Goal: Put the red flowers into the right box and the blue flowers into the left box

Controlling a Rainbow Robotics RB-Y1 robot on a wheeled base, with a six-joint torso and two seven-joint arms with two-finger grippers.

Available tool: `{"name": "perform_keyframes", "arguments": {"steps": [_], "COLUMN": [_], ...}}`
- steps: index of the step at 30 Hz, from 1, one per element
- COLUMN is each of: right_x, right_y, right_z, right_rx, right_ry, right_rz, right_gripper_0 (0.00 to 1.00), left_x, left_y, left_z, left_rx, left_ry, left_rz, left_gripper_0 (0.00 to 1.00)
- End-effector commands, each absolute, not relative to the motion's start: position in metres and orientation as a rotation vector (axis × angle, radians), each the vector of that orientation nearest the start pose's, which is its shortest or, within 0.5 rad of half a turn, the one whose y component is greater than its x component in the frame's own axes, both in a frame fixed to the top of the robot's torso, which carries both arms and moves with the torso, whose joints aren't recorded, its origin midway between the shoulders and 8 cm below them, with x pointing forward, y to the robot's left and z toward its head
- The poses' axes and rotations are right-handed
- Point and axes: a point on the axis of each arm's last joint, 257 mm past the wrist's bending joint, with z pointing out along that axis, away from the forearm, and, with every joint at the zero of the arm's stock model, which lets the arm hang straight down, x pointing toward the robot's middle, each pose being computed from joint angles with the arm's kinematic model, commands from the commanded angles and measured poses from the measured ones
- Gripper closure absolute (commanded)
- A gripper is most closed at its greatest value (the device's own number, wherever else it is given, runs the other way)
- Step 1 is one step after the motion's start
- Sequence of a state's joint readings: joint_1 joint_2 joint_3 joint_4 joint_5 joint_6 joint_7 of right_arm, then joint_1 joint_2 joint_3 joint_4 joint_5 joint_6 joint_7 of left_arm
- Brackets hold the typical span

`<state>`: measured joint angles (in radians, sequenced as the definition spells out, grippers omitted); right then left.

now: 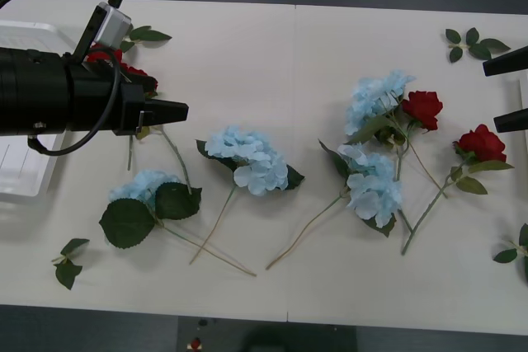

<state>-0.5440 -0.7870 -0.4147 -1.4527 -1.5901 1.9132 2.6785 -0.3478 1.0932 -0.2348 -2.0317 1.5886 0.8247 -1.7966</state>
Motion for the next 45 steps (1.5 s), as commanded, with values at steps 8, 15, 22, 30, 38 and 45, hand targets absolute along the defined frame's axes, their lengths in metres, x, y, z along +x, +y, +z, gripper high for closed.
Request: {"name": "perform_keyframes", "arguments": {"steps": [8, 15, 22, 30, 38, 45], "right_x": [0.416, 0.421, 0.432, 0.451, 0.463, 0.462], "right_y": [-0.273, -0.277, -0.284, -0.315, -0.344, -0.367], "right_z": [-0.059, -0.082, -0.113, -0.154, -0.184, -0.216], "right_rx": [-1.525, -1.263, -0.765, -0.164, 0.332, 0.665], "right_ry": [1.689, 2.067, 2.463, 2.736, 2.781, 2.723], "right_rz": [0.550, 0.639, 0.718, 0.568, 0.427, 0.392], "right_gripper_0": [0.00, 0.00, 0.00, 0.00, 0.00, 0.00], "left_x": [0.446, 0.468, 0.492, 0.519, 0.533, 0.553], "left_y": [0.129, 0.180, 0.241, 0.297, 0.326, 0.344], "left_z": [-0.049, -0.042, -0.046, -0.063, -0.079, -0.097], "left_rx": [0.702, 0.507, 0.322, 0.096, -0.066, -0.131], "left_ry": [1.914, 2.046, 2.147, 2.196, 2.236, 2.282], "left_rz": [-0.814, -0.787, -0.652, -0.528, -0.520, -0.475], "left_gripper_0": [0.00, 0.00, 0.00, 0.00, 0.00, 0.00]}}
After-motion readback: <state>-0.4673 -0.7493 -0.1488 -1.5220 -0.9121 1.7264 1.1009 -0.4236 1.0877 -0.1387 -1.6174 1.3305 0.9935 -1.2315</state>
